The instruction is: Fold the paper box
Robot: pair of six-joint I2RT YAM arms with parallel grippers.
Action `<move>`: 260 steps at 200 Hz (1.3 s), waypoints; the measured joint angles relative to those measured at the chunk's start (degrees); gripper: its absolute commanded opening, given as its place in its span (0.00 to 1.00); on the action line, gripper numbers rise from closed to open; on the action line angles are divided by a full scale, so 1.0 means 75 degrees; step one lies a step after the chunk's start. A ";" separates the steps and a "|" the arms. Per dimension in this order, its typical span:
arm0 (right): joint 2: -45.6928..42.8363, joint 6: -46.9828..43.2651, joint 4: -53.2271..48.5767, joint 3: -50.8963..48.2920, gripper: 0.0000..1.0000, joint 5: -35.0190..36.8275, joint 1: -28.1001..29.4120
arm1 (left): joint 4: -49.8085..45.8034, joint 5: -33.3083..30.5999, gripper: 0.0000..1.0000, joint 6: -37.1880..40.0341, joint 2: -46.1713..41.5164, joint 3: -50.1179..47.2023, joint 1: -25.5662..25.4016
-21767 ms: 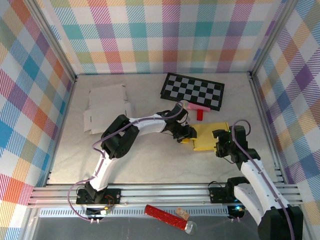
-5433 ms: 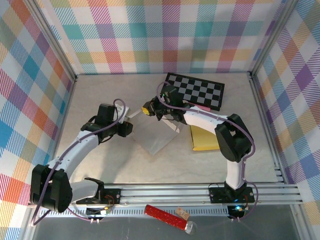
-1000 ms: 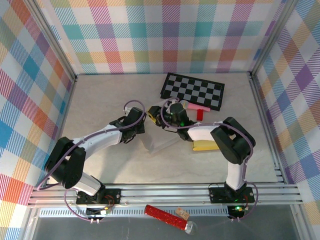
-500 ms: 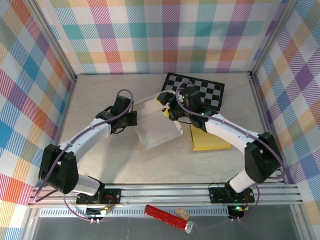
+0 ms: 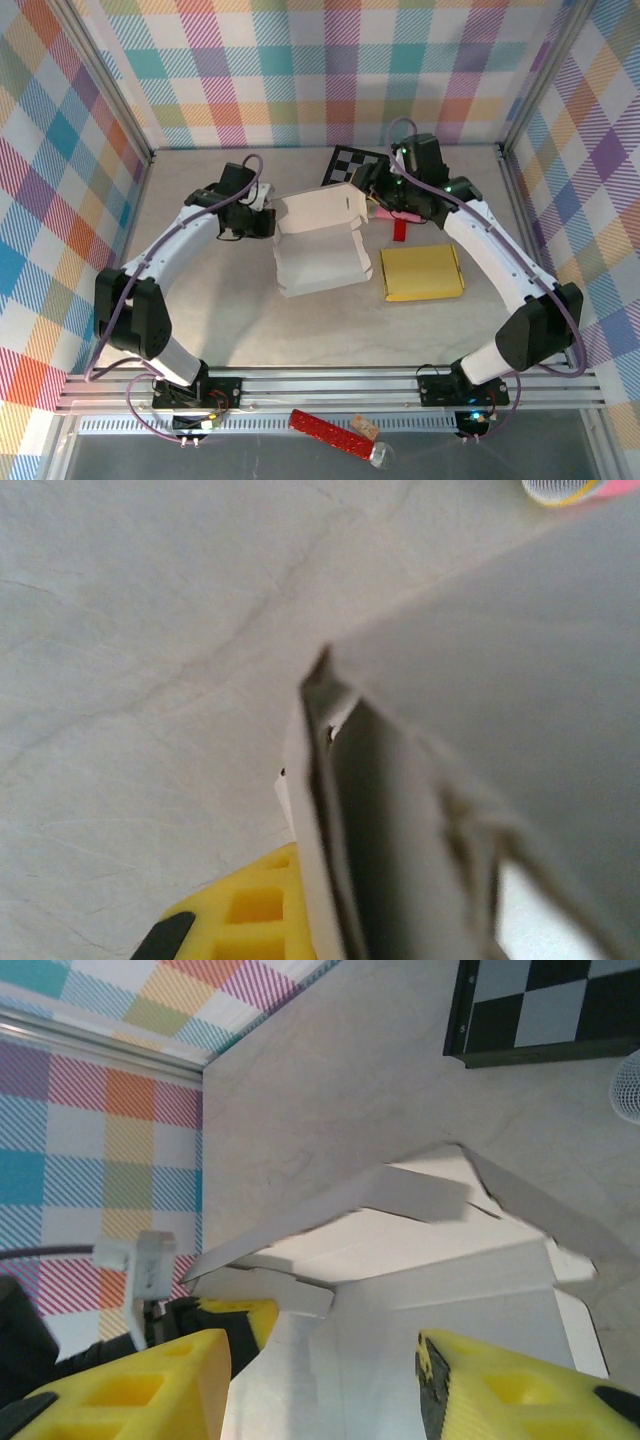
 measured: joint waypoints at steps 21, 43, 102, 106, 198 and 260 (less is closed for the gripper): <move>0.0265 -0.0289 -0.0347 0.0408 0.51 -0.0020 0.0000 | -0.0297 0.0146 0.00 0.0076 0.0140 0.0044 0.0000; 0.0632 -0.0455 -0.0530 0.0530 0.51 -0.0009 0.0000 | -0.0446 0.0297 0.00 0.0076 0.0143 0.0058 0.0000; 0.1577 -0.0895 -0.0965 0.1005 0.52 0.0102 0.0000 | -0.0667 0.0539 0.00 0.0079 0.0143 0.0073 0.0000; 0.1600 -0.0918 -0.0976 0.1023 0.52 0.0105 0.0000 | -0.0679 0.0539 0.00 0.0079 0.0143 0.0073 0.0000; 0.1964 -0.1367 -0.1116 0.1317 0.51 -0.0064 0.0000 | -0.0726 0.0624 0.00 0.0079 0.0143 0.0073 0.0000; 0.2168 -0.1419 -0.1110 0.1411 0.51 -0.0603 0.0064 | -0.0726 0.0679 0.00 0.0073 0.0143 0.0114 0.0000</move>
